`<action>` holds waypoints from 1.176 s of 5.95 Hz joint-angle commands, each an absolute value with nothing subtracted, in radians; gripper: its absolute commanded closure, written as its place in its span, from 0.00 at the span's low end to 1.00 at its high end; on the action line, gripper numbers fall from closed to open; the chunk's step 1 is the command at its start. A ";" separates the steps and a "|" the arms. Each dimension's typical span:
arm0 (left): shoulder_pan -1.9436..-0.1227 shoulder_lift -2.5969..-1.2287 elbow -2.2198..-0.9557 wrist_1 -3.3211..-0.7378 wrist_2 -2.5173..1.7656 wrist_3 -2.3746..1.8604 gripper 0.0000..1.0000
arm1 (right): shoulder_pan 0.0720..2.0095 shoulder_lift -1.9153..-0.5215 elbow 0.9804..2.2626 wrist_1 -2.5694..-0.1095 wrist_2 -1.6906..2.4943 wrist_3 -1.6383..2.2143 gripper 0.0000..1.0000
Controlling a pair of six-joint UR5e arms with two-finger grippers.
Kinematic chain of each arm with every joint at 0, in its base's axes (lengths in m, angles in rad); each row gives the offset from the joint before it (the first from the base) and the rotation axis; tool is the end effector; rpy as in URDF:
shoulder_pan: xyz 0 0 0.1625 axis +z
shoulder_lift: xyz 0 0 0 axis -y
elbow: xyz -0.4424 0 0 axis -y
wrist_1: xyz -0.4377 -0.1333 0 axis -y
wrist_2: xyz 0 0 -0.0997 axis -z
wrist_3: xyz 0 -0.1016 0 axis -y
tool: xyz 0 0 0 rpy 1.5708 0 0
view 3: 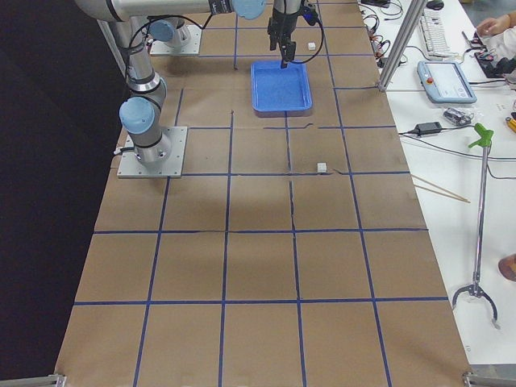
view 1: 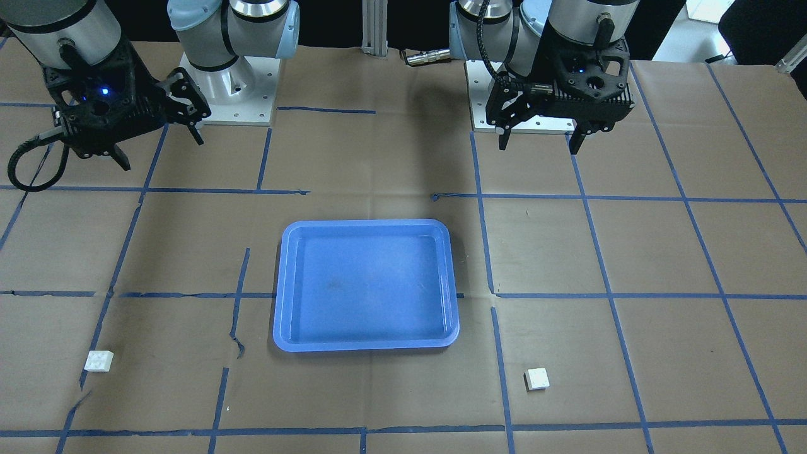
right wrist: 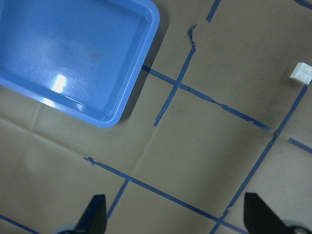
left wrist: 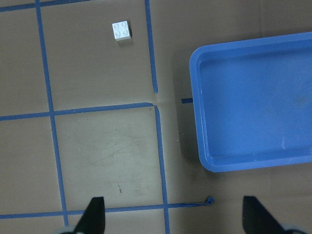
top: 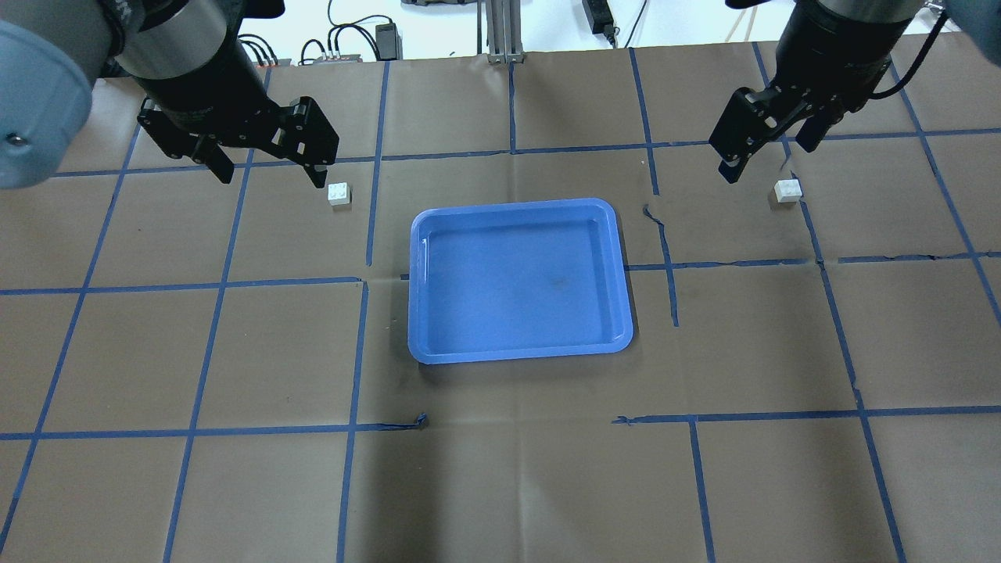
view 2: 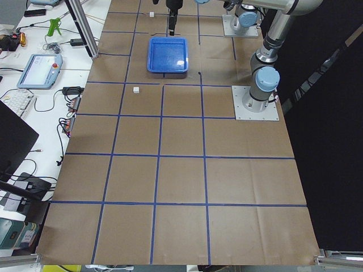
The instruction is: Assemble white blocks and place on blue tray
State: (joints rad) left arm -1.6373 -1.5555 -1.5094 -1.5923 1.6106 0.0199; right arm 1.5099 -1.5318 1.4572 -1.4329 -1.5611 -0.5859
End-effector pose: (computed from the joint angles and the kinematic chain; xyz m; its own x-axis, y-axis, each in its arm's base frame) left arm -0.1645 -0.5250 0.5425 -0.9956 0.0840 -0.0408 0.0862 0.9948 -0.0544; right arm 0.1008 -0.5540 0.5295 -0.8652 -0.4996 -0.0430 -0.5013 0.8640 0.0473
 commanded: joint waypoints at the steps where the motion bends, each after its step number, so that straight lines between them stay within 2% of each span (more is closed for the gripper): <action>1: -1.637 -1.555 -1.509 -1.592 1.611 0.020 0.01 | 1.439 -1.502 1.457 -1.456 -1.586 -0.989 0.00; 4: -1.638 -1.555 -1.511 -1.594 1.611 0.020 0.01 | 1.292 -1.408 1.450 -1.536 -1.582 -1.572 0.00; 7: -1.637 -1.551 -1.512 -1.594 1.609 0.020 0.01 | 1.148 -1.316 1.447 -1.629 -1.495 -1.969 0.00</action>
State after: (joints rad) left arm -1.6369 -1.5532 -1.5116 -1.5928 1.6092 0.0200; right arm 1.1971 -1.3469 1.4462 -1.6127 -1.5476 -1.8583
